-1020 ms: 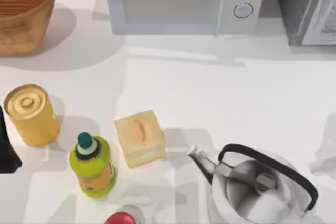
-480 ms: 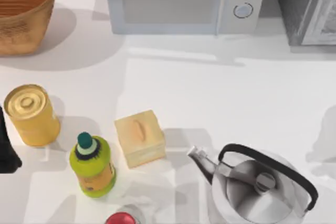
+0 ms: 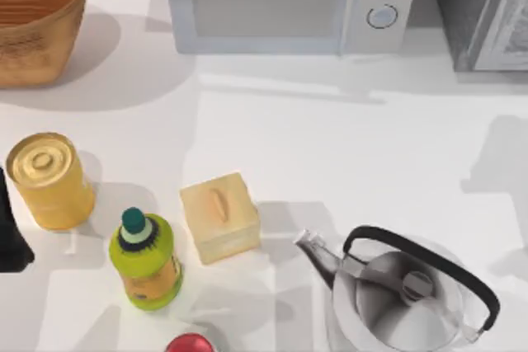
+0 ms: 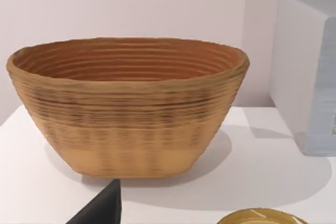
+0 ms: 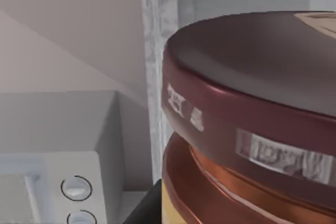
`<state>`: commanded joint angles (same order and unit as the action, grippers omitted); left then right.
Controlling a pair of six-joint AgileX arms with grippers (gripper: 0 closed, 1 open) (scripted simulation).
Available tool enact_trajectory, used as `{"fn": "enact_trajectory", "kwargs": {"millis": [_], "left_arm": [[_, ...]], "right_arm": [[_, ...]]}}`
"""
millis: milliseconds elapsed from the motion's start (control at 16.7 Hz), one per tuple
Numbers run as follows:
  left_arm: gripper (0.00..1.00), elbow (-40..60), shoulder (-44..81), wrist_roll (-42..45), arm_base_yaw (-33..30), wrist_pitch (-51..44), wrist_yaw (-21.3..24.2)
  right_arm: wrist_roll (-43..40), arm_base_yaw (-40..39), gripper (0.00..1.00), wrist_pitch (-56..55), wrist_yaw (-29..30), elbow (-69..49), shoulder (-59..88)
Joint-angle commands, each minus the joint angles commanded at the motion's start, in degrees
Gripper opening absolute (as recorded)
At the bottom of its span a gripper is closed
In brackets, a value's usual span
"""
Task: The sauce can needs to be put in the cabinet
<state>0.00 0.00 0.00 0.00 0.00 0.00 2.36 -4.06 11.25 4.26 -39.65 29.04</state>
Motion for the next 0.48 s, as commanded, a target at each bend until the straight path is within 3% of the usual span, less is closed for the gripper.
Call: {"fn": "enact_trajectory", "kwargs": {"millis": [480], "left_arm": [[1.00, 0.0, 0.0, 0.0, 0.0, 0.0, 0.0]], "right_arm": [[-2.6, -3.9, 0.00, 10.2, 3.8, -36.3, 26.4]]}}
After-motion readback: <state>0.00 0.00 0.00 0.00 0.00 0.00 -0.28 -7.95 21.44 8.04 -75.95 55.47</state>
